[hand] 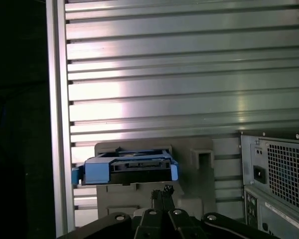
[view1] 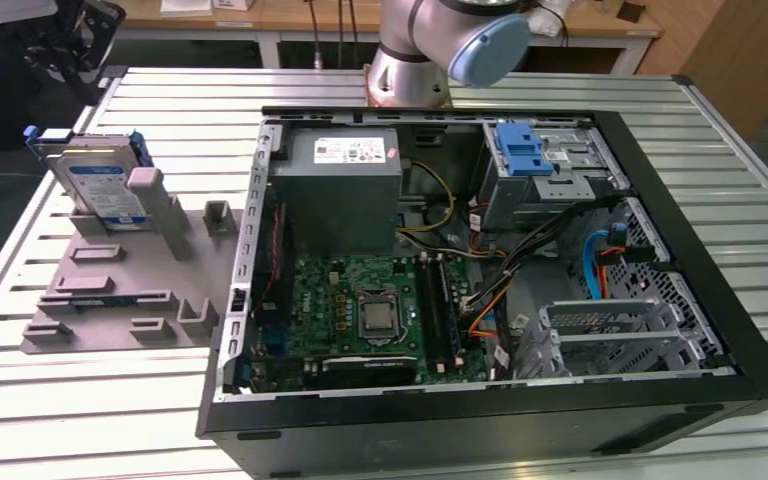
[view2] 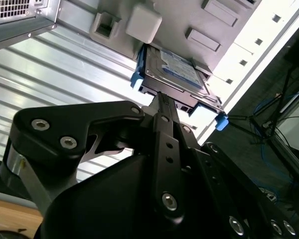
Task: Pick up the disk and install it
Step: 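Reach for the disk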
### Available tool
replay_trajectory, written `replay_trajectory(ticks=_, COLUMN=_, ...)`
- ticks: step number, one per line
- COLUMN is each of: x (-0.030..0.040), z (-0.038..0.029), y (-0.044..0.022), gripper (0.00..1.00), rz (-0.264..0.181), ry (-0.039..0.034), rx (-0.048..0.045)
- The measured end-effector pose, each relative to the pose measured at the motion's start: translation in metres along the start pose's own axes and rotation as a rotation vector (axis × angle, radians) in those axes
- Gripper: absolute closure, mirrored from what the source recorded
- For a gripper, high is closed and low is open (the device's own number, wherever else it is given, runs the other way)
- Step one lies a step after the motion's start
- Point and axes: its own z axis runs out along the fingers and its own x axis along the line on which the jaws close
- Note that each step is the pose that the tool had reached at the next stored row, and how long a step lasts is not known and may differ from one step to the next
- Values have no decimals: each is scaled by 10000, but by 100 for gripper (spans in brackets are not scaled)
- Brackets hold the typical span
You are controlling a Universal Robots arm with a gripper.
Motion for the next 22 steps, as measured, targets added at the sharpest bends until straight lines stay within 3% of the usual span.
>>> replay_trajectory(ticks=22, x=361, z=14, y=12, gripper=89, rz=0, ry=0, rx=0)
